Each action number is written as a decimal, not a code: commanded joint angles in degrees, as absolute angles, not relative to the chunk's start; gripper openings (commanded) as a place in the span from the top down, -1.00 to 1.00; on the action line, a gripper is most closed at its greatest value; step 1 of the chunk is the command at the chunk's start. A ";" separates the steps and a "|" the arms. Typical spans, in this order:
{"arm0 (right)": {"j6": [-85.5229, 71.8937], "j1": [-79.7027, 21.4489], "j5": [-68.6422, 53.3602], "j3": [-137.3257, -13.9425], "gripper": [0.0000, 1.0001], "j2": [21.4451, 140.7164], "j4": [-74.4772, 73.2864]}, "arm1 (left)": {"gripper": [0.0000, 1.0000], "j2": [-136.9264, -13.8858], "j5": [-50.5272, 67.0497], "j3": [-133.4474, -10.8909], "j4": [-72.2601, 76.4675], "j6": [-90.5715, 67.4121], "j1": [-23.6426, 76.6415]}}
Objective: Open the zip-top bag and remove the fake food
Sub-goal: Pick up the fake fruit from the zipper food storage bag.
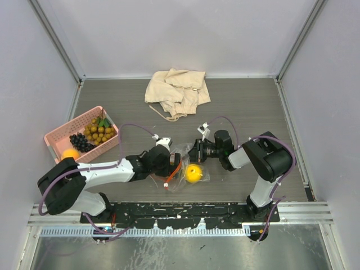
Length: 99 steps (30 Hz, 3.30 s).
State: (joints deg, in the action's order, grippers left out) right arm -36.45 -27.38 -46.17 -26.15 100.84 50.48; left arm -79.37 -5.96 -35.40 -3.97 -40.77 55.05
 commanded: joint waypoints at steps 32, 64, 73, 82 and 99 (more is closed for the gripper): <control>-57.71 -19.66 -53.29 -14.28 0.14 92.14 96.51 | 0.19 -61.86 -11.66 -30.11 -7.29 -43.24 55.29; -22.46 -38.70 -17.91 -26.49 -0.09 72.20 20.74 | 0.23 -55.50 -10.20 -29.41 -11.70 -43.59 55.29; -23.28 -39.02 -16.33 -25.05 0.74 71.24 21.72 | 0.24 -51.92 -10.53 -27.86 -12.49 -43.56 55.33; -23.29 -39.07 -15.01 -23.58 0.99 68.74 22.41 | 0.27 -45.05 -11.02 -25.86 -13.93 -45.30 55.32; -22.98 -39.03 -13.90 -22.55 0.99 67.30 22.50 | 0.27 -38.33 -11.80 -30.32 -22.04 -43.39 55.30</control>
State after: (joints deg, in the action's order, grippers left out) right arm -23.68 -38.83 -15.09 -22.55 69.60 19.66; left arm -40.07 -10.33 -26.92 -20.40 -44.34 55.09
